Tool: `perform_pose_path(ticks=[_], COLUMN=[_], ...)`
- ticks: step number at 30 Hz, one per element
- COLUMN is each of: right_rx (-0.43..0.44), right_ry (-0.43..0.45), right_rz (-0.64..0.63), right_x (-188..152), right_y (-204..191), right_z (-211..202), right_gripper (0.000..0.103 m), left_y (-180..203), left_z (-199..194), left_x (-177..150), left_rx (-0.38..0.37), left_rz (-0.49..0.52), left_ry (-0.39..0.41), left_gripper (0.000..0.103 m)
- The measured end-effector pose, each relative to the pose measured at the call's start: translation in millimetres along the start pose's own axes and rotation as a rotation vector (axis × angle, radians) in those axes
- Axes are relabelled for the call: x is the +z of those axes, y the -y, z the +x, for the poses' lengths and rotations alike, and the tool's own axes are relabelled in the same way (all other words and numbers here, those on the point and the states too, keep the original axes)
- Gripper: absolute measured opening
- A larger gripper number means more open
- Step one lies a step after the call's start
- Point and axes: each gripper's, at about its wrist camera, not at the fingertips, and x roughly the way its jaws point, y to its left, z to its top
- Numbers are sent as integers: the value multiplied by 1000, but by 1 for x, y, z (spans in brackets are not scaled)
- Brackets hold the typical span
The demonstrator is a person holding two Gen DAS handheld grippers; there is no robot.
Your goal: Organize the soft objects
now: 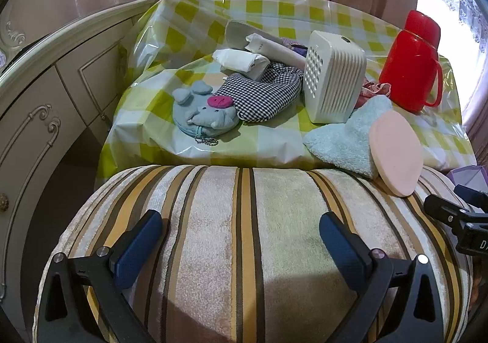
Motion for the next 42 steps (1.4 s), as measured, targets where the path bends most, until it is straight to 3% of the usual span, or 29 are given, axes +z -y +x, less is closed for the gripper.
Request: perform_pose_path(ticks=[42], right_rx=[7], right_ry=[-7], right_rz=[4], right_x=[0], right_y=[2], right_z=[2], right_gripper=[103], left_y=[-1], left_z=[2], left_x=[0], left_rx=[-14], left_rz=[-17], left_ry=[-4], left_gripper=[103])
